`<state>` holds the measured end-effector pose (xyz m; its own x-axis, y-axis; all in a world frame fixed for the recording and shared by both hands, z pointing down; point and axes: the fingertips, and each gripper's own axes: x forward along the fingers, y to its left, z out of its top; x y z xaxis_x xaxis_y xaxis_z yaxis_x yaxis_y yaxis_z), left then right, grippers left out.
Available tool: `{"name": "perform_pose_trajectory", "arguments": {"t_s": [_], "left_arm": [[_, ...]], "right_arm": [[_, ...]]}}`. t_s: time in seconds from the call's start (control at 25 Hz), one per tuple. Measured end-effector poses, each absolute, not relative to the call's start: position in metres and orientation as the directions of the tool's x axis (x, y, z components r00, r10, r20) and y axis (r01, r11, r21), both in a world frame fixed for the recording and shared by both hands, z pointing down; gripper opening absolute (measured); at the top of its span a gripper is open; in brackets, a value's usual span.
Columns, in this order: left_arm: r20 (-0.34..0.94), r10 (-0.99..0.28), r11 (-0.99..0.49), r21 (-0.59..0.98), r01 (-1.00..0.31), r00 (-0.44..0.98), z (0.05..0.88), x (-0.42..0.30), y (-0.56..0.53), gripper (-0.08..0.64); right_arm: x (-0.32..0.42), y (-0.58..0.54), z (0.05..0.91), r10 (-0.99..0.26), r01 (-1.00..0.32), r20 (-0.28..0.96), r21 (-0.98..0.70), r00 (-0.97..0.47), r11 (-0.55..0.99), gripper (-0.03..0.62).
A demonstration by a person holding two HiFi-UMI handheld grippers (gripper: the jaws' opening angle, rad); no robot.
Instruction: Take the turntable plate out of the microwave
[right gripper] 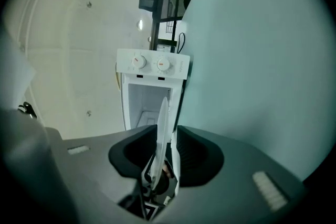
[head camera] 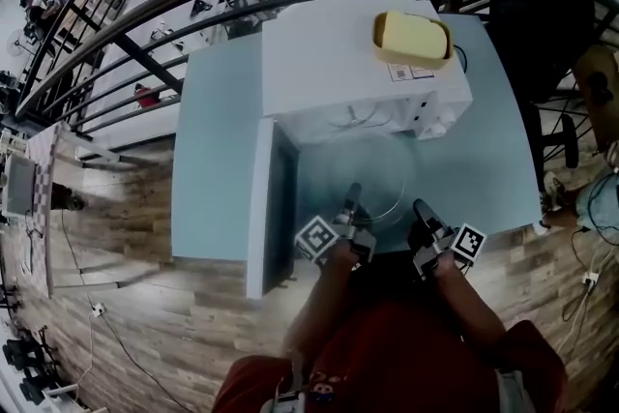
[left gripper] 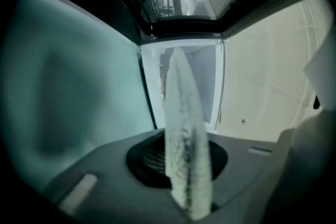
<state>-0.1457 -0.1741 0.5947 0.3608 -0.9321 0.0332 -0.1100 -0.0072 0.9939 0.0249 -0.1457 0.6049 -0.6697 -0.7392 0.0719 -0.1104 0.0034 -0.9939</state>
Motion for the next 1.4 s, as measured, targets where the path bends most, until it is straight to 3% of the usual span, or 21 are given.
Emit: {"name": "perform_pose_trajectory", "arguments": {"t_s": [0.36,0.64,0.8,0.92,1.4], "left_arm": [[0.034,-0.953,-0.007,0.991,-0.133,0.300,0.574,-0.121,-0.141,0.031],[0.017,-0.974,-0.010,0.993,-0.114,0.225,0.543,-0.092,-0.111,0.029],[0.008,-0.982,-0.020,0.989,-0.146,0.187,0.533,-0.077,-0.094,0.031],[0.019,-0.986,-0.006,0.988,-0.154,0.164,0.527,-0.065,-0.081,0.031],[-0.014,-0.998,-0.022,0.990,-0.142,0.060,0.512,-0.044,-0.027,0.031]], "right_arm": [[0.080,-0.138,0.588,-0.770,-0.186,0.078,-0.981,-0.633,0.053,0.101],[0.124,-0.141,0.548,-0.758,-0.271,0.013,-0.938,-0.652,0.218,0.094],[0.151,-0.137,0.541,-0.781,-0.384,0.090,-0.901,-0.618,0.200,0.048],[0.158,-0.141,0.520,-0.759,-0.412,0.011,-0.845,-0.651,0.341,0.028],[0.158,-0.114,0.497,-0.708,-0.673,0.165,-0.514,-0.687,0.532,0.000]]}}
